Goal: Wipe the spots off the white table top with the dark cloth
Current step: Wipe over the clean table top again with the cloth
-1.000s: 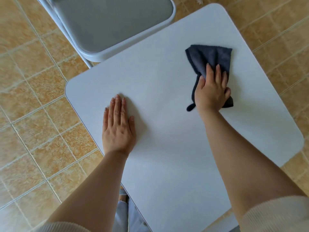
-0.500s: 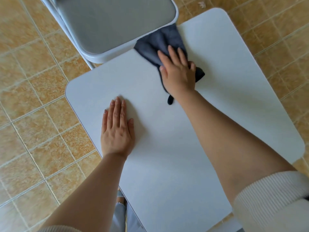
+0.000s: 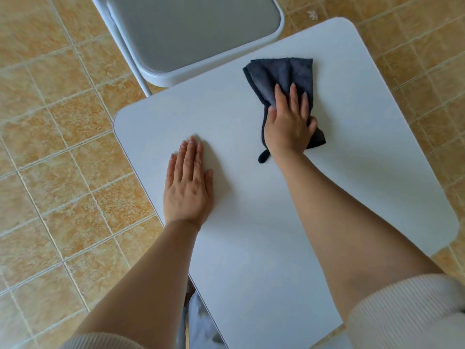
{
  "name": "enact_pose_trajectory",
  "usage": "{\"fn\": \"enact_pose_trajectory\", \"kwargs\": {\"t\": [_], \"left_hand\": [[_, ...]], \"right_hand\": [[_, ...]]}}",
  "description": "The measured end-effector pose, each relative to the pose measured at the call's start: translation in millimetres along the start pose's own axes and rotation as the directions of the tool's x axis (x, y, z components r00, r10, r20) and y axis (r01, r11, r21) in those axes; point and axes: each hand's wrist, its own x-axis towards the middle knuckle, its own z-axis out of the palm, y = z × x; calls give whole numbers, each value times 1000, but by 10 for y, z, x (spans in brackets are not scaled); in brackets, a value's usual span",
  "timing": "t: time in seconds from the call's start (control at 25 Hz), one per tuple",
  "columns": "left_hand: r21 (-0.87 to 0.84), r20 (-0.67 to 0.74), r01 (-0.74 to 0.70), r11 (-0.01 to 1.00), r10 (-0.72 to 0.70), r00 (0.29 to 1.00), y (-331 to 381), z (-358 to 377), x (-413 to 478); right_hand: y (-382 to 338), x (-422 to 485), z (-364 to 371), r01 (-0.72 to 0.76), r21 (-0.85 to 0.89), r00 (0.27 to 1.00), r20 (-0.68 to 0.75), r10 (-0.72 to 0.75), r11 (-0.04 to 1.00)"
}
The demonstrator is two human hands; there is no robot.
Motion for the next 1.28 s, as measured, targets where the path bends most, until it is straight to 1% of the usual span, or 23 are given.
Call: {"fn": "enact_pose_trajectory", "kwargs": {"t": [0.04, 0.08, 0.16, 0.2, 0.28, 0.32, 0.4, 0.48, 0.52, 0.6, 0.68, 0.72, 0.8, 0.84, 0.92, 1.0, 1.04, 1.12, 1.16, 1.2, 1.24, 1.28], "left_hand": [[-7, -4, -2, 1000, 2, 1000, -2, -3, -3], [-16, -7, -3, 1000, 3, 1000, -10, -6, -13], [-44, -12, -19, 999, 19, 1000, -33, -19, -21], [-59, -10, -35, 998, 35, 999, -46, -29, -20], [-82, 6, -55, 995, 56, 998, -79, -59, -44], [-86, 18, -39, 996, 40, 999, -98, -82, -74], [-73, 39, 44, 996, -42, 998, -136, -149, -204], [-50, 48, 113, 992, -111, 993, -189, -206, -405], [-41, 54, 120, 992, -118, 992, -217, -229, -499], [-24, 74, 120, 992, -118, 990, -260, -254, -611], [-4, 92, 143, 990, -143, 986, -264, -258, -647], [5, 93, 162, 987, -162, 982, -250, -258, -657], [26, 92, 202, 979, -203, 975, -242, -254, -681], [34, 93, 215, 976, -217, 972, -243, -249, -696], [44, 99, 222, 974, -225, 969, -257, -243, -723], [42, 112, 219, 975, -222, 969, -279, -245, -734], [39, 115, 218, 975, -221, 969, -288, -246, -735], [44, 117, 208, 977, -212, 970, -304, -249, -741], [48, 117, 200, 979, -204, 972, -315, -250, -745], [50, 116, 192, 980, -196, 974, -324, -251, -743], [49, 113, 187, 981, -192, 975, -331, -249, -738], [45, 109, 187, 981, -191, 976, -335, -248, -737]], "right_hand": [[-140, 46, 14, 23, -7, 1000, 19, -23, 1000], [-264, 56, 37, 76, -16, 997, 33, -76, 997], [-437, -25, 107, 227, -28, 973, 48, -225, 974], [-481, -113, 143, 304, -34, 952, 49, -303, 952], [-463, -375, 201, 446, -43, 895, 7, -446, 894], [-391, -522, 211, 505, -47, 862, -25, -506, 862], [-134, -809, 186, 567, -67, 818, -73, -571, 821], [182, -1056, 128, 559, -95, 819, -88, -567, 823], [317, -1140, 100, 527, -114, 839, -92, -537, 842], [417, -1157, 102, 402, -145, 902, -108, -419, 904], [244, -1026, 141, 241, -115, 960, -119, -254, 964], [90, -927, 160, 178, -85, 973, -133, -188, 980], [-295, -731, 209, 124, -32, 987, -101, -126, 992], [-480, -658, 240, 137, -20, 988, -66, -138, 990], [-801, -596, 311, 238, -13, 971, -16, -238, 971], [-999, -648, 369, 390, -19, 921, -1, -390, 921], [-1019, -711, 387, 477, -33, 878, -19, -478, 878], [-868, -887, 388, 638, -74, 765, -53, -642, 767], [-712, -984, 358, 680, -79, 727, -57, -685, 729], [-524, -1071, 322, 694, -83, 711, -72, -699, 715], [-336, -1134, 280, 686, -93, 716, -90, -692, 722], [-181, -1158, 245, 657, -104, 739, -103, -665, 747]]}}
